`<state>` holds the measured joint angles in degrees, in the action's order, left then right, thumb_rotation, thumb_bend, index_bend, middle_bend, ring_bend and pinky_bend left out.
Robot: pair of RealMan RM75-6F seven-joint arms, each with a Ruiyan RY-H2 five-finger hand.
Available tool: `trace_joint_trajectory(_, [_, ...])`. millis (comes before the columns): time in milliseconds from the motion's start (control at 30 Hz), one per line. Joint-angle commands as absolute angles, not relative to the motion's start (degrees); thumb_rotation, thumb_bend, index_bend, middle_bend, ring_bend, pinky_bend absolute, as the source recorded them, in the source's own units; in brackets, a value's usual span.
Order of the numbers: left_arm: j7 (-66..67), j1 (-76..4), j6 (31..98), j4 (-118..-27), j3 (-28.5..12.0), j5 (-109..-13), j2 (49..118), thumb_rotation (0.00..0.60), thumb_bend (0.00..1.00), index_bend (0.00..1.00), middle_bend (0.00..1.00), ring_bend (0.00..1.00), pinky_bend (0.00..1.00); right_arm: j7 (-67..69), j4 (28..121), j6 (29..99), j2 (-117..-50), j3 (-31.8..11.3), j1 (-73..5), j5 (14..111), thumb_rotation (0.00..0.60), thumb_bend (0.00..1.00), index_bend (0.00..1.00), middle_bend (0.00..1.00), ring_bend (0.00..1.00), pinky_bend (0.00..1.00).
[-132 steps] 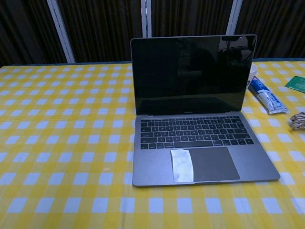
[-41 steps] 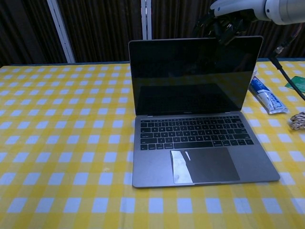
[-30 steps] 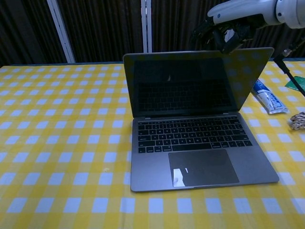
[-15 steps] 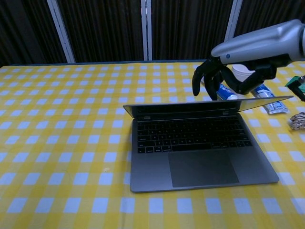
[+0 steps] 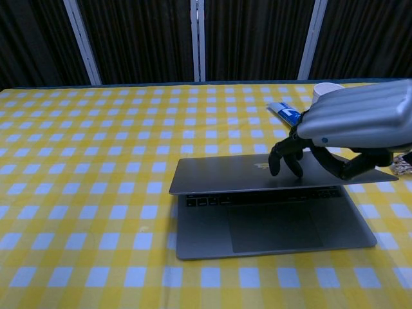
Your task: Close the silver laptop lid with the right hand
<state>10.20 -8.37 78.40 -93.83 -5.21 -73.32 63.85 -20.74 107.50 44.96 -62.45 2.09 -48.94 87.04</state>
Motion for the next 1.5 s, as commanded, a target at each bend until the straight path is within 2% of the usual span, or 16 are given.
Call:
trace_joint_trajectory(33, [10.3,-8.4,78.4,-93.9,-5.2,-73.3,63.9,0.600,0.00,0.00,0.00,0.00,0.00,-20.7,102.0,47.5,-64.9,5.9,-47.1,95.7,0.600,1.00,0.28,0.39,0.35,0.29])
trace_joint_trajectory(300, [10.6,-8.4,78.4,-93.9,-5.1,-73.3,64.0,0.600,0.00,0.00,0.00,0.00,0.00,-18.4,92.9,51.9,-67.9,10.2,-45.1,105.6,0.600,1.00,0.28,0.40,0.35,0.29])
trace_joint_trajectory(500, [11.0,-8.4,78.3,-93.9,-5.0,-73.3,64.2,0.600,0.00,0.00,0.00,0.00,0.00,-15.3,86.8,54.2,-70.2,12.6,-43.4,108.6,0.600,1.00,0.28,0.40,0.35,0.29])
trace_joint_trajectory(800, [11.4,-8.5,78.3,-94.1,-4.8,-73.4,64.4,0.600,0.00,0.00,0.00,0.00,0.00,-11.8,82.4,56.2,-72.6,13.6,-41.9,109.8,0.600,1.00,0.28,0.40,0.35,0.29])
trace_joint_trajectory(1033, [11.1,-8.3,78.6,-94.2,-4.7,-73.7,64.3,0.600,0.00,0.00,0.00,0.00,0.00,-12.1,81.8,59.8,-72.2,12.3,-41.2,110.5,0.600,1.00,0.28,0.40,0.35,0.29])
trace_joint_trajectory(1233, [10.7,-8.4,78.4,-94.1,-4.8,-73.6,64.2,0.600,0.00,0.00,0.00,0.00,0.00,-12.8,85.7,69.8,-66.4,8.5,-39.3,110.9,0.600,1.00,0.28,0.39,0.35,0.29])
trace_joint_trajectory(1333, [10.4,-8.3,78.8,-94.4,-4.8,-73.9,64.0,0.600,0.00,0.00,0.00,0.00,0.00,-13.7,86.5,76.4,-63.4,6.1,-36.6,109.7,0.600,0.99,0.25,0.34,0.33,0.27])
trace_joint_trajectory(1367, [10.3,-8.2,78.9,-94.5,-4.8,-74.0,64.0,0.600,0.00,0.00,0.00,0.00,0.00,-13.9,86.6,79.1,-62.7,5.5,-35.1,109.0,0.600,0.93,0.22,0.31,0.30,0.24])
trace_joint_trajectory(1433, [10.0,-8.0,79.4,-94.7,-4.8,-74.4,63.7,0.600,0.00,0.00,0.00,0.00,0.00,-14.5,86.3,83.4,-61.7,4.1,-31.5,105.5,0.600,0.69,0.16,0.23,0.22,0.14])
trace_joint_trajectory(1500, [9.8,-7.9,79.8,-94.8,-4.8,-74.9,63.6,0.600,0.00,0.00,0.00,0.00,0.00,-15.8,87.5,86.0,-61.3,3.0,-27.8,101.0,0.600,0.29,0.07,0.10,0.08,0.03])
